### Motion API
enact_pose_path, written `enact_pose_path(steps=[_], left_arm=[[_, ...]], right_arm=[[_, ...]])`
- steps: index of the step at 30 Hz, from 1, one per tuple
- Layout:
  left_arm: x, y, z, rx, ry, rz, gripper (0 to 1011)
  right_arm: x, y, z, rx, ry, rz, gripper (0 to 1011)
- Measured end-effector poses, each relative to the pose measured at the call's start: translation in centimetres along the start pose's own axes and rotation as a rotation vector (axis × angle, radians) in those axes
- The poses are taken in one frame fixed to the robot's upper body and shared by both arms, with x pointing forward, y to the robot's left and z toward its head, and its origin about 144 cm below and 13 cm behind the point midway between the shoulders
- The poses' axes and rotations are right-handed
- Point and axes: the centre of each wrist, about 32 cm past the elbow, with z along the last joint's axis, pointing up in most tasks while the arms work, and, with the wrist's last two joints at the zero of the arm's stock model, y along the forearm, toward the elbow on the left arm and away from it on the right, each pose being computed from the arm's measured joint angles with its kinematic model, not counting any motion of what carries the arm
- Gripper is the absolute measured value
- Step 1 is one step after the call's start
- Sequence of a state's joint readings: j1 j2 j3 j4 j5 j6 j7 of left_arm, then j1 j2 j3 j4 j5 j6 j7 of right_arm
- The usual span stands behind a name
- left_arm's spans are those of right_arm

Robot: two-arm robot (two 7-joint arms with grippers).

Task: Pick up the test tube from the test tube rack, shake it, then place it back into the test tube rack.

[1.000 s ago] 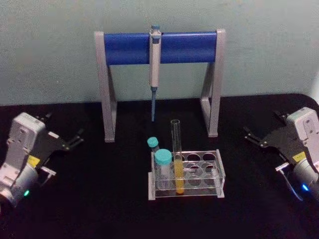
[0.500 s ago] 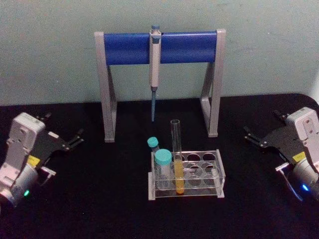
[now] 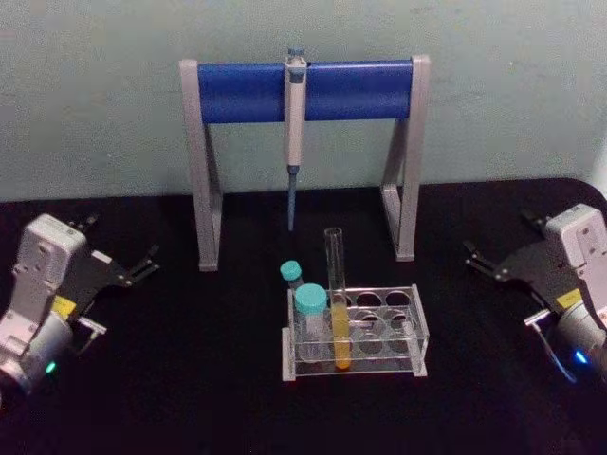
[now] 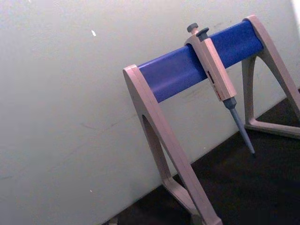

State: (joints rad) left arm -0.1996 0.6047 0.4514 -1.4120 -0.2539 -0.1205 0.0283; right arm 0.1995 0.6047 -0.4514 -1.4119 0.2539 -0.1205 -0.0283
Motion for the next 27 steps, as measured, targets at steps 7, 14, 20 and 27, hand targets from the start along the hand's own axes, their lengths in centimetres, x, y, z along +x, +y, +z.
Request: enact_pose_path(steps=[7, 14, 20, 27], left_arm=[[0.00, 0.00, 0.00, 0.000, 0.000, 0.000, 1001], [0.00, 0.00, 0.00, 0.000, 0.000, 0.000, 1001], [0.00, 0.00, 0.00, 0.000, 0.000, 0.000, 1001], [0.00, 0.00, 0.00, 0.000, 0.000, 0.000, 1001]], right_arm=[[0.00, 0.00, 0.00, 0.000, 0.000, 0.000, 1000], [0.00, 0.00, 0.00, 0.000, 0.000, 0.000, 1000], [0.00, 0.00, 0.00, 0.000, 0.000, 0.000, 1000], [-0.01, -0.28, -0.03, 0.002, 0.004, 0.004, 1000]])
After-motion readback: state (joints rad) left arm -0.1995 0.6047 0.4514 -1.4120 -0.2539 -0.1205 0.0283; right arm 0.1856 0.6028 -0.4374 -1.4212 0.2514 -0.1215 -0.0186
